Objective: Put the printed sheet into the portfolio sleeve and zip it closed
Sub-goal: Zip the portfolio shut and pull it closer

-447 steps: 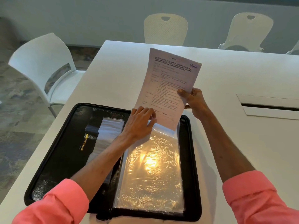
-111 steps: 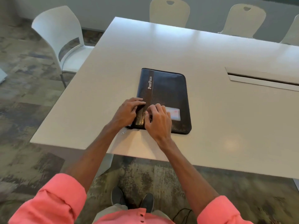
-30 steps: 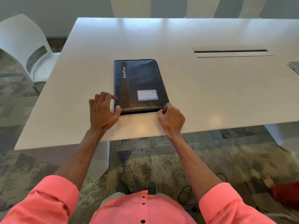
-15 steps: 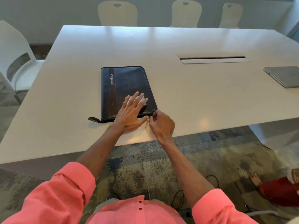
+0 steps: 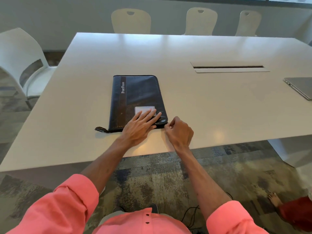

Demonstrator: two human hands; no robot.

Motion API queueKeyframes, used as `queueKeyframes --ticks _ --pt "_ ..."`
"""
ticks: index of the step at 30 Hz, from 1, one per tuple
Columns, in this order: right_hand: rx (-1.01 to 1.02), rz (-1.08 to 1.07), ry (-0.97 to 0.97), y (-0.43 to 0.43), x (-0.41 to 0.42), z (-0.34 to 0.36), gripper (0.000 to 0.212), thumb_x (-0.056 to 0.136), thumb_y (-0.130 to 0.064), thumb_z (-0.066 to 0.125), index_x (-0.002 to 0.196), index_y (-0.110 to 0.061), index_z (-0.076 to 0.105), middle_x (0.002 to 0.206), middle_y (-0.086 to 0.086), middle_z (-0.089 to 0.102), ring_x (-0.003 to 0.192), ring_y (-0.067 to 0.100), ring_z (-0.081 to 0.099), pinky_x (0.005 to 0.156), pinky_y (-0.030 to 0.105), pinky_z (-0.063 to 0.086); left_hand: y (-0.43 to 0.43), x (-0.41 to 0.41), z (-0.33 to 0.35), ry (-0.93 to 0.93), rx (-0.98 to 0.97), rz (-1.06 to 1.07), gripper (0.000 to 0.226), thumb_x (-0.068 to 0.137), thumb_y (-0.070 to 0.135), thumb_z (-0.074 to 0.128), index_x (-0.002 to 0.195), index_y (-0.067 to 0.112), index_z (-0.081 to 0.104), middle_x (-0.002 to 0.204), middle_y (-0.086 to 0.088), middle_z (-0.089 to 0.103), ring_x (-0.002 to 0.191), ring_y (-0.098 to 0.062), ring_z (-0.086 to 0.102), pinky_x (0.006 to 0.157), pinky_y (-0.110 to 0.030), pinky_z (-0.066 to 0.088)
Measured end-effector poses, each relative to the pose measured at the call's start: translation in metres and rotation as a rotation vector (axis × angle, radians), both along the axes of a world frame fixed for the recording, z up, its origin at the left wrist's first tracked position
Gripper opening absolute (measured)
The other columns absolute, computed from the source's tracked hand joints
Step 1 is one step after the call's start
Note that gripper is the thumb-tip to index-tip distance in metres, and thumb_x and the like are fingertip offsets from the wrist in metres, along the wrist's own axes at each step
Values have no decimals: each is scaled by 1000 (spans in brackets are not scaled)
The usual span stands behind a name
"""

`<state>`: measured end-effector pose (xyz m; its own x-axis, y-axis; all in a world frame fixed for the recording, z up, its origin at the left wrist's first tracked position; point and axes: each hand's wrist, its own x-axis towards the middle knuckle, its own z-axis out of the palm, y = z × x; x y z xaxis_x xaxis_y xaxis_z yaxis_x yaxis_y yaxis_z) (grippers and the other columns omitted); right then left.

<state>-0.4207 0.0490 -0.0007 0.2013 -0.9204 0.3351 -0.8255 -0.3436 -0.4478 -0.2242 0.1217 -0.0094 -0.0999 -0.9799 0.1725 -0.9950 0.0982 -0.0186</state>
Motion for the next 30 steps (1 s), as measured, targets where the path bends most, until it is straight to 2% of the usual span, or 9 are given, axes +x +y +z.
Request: queueKeyframes --ticks 7,12,17,20,22,25,27,30 --pt "15 77 -5 -26 1 1 16 98 -35 78 90 -24 69 77 -10 73 63 10 64 57 21 43 6 11 -6 -18 3 -56 63 117 48 18 175 31 -1 183 -4 6 170 -24 8 137 -50 18" --pt "14 84 3 -50 11 5 17 101 -35 73 92 -23 66 84 -6 76 71 20 70 64 29 48 7 12 -9 -23 14 -56 64 118 47 23 175 31 1 183 -5 5 170 -24 5 137 -51 17" --pt "-1 107 27 -71 27 7 19 105 -35 70 97 -19 65 91 -2 76 75 22 70 66 29 44 8 10 -6 0 47 -56 65 118 48 26 175 31 3 183 -5 4 170 -23 3 138 -48 15" --pt "19 114 18 -81 31 7 19 104 -36 71 96 -20 65 93 -2 76 78 23 70 68 30 46 7 9 0 124 40 -52 64 116 59 26 174 36 13 182 0 14 170 -20 11 138 -43 14" --pt "50 137 -1 -86 33 7 16 101 -34 71 93 -21 64 90 -5 75 79 24 69 69 32 49 1 9 6 224 -5 -18 62 113 65 30 169 40 31 177 5 32 165 -15 26 133 -42 24" --pt "91 221 -29 -94 29 6 15 96 -37 70 91 -24 63 86 -9 71 78 21 67 69 34 54 -18 15 13 321 -106 18 49 115 55 41 156 32 56 162 7 55 153 -11 44 127 -45 40" --pt "109 289 -18 -98 26 7 16 96 -38 73 93 -26 63 88 -11 71 79 19 67 71 35 57 -38 26 18 356 -103 61 46 115 47 44 153 27 59 161 4 56 153 -14 44 126 -48 40" --pt "111 357 10 -106 24 4 16 98 -35 75 94 -26 62 92 -12 69 79 17 66 74 41 61 -70 46 21 344 -17 115 50 113 43 49 161 26 51 171 1 44 161 -19 32 130 -50 32"
